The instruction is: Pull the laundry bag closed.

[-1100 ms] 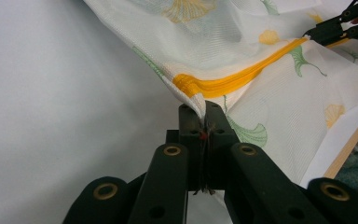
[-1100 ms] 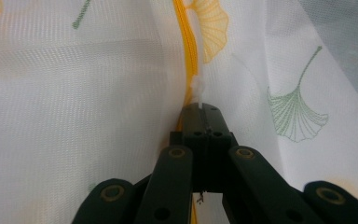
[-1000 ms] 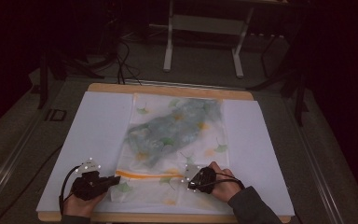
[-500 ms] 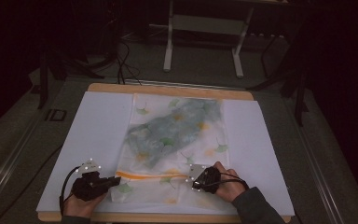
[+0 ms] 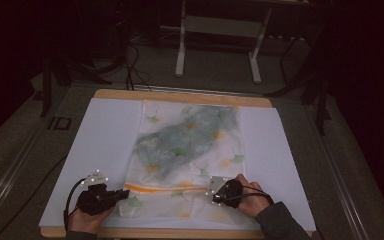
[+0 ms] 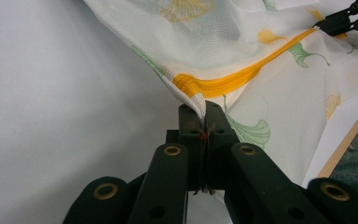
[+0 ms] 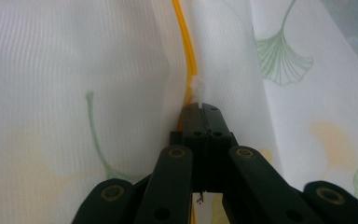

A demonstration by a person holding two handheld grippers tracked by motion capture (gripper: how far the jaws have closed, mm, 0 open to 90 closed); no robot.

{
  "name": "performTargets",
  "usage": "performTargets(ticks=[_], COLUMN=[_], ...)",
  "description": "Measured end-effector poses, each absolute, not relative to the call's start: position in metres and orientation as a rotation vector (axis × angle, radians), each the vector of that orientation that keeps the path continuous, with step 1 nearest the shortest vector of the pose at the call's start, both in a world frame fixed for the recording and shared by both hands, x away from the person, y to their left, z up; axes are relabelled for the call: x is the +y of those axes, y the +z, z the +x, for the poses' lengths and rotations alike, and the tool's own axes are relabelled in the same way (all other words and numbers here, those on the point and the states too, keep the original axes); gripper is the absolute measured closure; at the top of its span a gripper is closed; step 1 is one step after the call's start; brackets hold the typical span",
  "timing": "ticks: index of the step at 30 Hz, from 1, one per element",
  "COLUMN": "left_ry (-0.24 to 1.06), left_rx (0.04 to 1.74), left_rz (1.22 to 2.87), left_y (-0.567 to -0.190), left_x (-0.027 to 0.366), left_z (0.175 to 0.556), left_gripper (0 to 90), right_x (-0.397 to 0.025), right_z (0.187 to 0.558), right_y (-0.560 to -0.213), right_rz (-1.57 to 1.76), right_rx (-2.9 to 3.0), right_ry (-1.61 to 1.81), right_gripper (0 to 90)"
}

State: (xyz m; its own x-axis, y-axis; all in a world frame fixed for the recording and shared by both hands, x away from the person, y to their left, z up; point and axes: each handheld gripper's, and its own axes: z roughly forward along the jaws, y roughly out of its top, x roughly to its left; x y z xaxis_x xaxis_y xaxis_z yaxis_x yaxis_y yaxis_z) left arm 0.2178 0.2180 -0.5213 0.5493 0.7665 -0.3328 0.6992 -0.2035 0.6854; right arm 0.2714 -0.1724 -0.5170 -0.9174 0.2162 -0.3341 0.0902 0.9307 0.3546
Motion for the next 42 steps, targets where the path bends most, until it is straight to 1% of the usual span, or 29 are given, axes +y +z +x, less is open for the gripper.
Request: performTargets(ticks=[22,42], left_ry=[0.091,0.067], left_rx=[1.187,1.183], left_rz=[1.951,1.967], left_y=[-0.523,-0.525], left_x=[0.218,0.216], left_z=[0.218,0.218], left_gripper=[88.4,88.4], right_x=[-0.209,-0.257], right_z=[0.269,0.262], right_y=[-0.515,-0.509], right_rz=[0.29,0.374], right_rx=[2.713,2.656], right_ry=[0.434,0.363], right_gripper=[90.0,90.0])
